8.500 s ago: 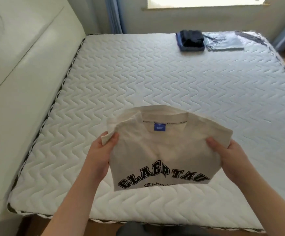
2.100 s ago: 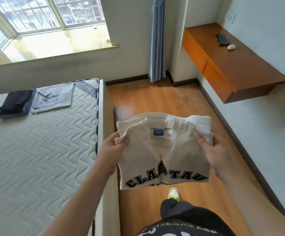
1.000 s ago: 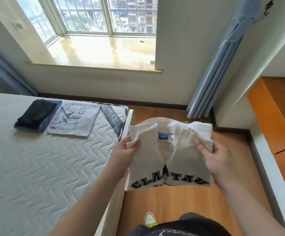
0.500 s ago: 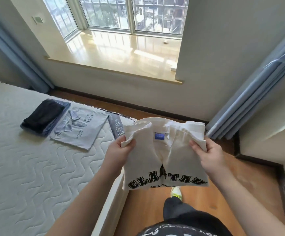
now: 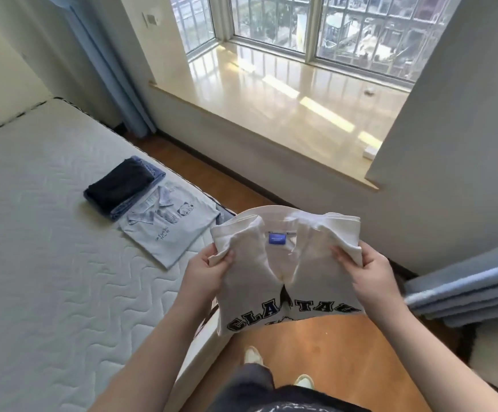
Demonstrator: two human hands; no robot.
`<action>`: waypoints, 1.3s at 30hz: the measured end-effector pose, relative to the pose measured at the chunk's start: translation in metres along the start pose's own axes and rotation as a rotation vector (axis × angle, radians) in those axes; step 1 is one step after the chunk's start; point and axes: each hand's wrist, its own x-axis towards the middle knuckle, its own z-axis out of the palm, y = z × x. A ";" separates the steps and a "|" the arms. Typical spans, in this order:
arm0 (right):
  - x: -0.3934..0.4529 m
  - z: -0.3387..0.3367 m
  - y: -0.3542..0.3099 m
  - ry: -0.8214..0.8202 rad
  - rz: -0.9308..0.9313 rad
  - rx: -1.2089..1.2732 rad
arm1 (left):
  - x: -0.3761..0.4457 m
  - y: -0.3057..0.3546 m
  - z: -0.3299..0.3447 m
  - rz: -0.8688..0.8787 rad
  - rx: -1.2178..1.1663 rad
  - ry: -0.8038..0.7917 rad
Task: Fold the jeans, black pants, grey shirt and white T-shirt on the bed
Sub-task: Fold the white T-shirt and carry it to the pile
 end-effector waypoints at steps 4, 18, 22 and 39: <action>0.051 0.021 0.001 -0.082 0.030 -0.034 | 0.032 0.005 -0.022 0.009 -0.009 0.088; 0.176 0.117 -0.016 -0.258 0.060 -0.089 | 0.119 0.033 -0.087 0.057 -0.033 0.309; 0.210 0.135 -0.016 -0.347 0.081 -0.136 | 0.134 0.034 -0.098 0.066 -0.044 0.422; 0.372 0.169 -0.033 -0.724 0.112 -0.337 | 0.189 0.024 -0.052 0.108 -0.125 0.830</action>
